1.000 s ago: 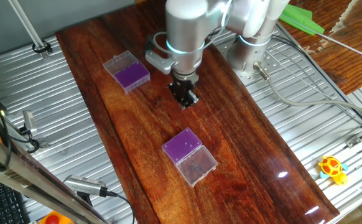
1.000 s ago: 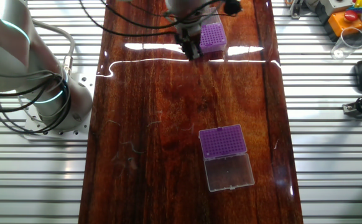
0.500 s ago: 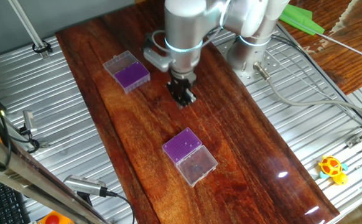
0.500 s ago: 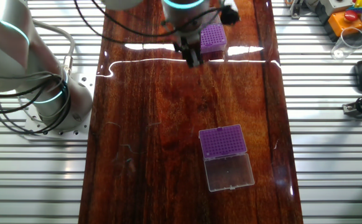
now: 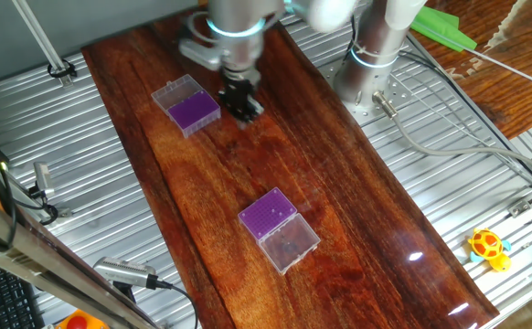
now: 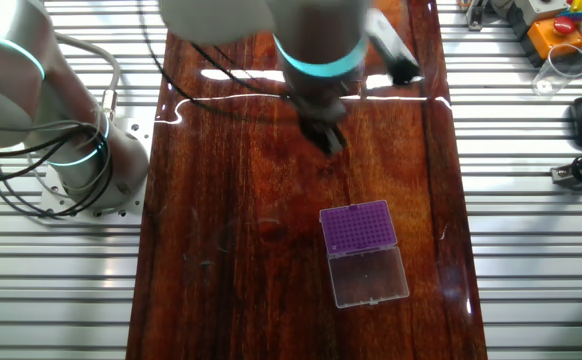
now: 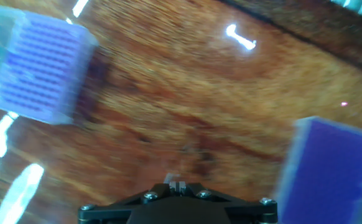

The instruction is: Transfer all small pipette tips from one holder to another

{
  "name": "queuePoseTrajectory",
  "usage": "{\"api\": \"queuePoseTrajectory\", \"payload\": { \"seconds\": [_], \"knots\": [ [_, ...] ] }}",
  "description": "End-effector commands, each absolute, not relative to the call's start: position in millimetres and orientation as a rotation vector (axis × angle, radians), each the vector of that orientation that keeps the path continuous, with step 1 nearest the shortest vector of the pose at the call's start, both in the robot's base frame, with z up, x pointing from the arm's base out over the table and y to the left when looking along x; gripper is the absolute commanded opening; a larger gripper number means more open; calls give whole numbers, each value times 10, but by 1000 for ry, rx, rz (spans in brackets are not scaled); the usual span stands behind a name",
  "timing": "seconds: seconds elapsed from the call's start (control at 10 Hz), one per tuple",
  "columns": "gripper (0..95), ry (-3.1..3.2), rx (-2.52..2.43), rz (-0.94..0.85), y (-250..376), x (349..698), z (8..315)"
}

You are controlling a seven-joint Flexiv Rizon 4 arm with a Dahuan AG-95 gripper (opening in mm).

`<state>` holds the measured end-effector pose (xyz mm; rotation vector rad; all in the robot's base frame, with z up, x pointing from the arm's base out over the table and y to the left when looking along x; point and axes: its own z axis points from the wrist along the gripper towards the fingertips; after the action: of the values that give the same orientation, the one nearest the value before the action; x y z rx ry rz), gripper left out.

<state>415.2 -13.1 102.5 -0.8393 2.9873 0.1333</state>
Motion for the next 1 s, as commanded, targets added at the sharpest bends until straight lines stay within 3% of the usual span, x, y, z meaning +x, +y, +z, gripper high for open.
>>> {"api": "queuePoseTrajectory", "payload": {
  "seconds": [0.1, 0.6, 1.0],
  "knots": [
    [0, 2981, -879, 181, -360, 4202, 1090],
    [0, 3055, -550, 147, -360, 4202, 1090],
    [0, 3027, -759, 130, -1150, 4334, 993]
  ]
}}
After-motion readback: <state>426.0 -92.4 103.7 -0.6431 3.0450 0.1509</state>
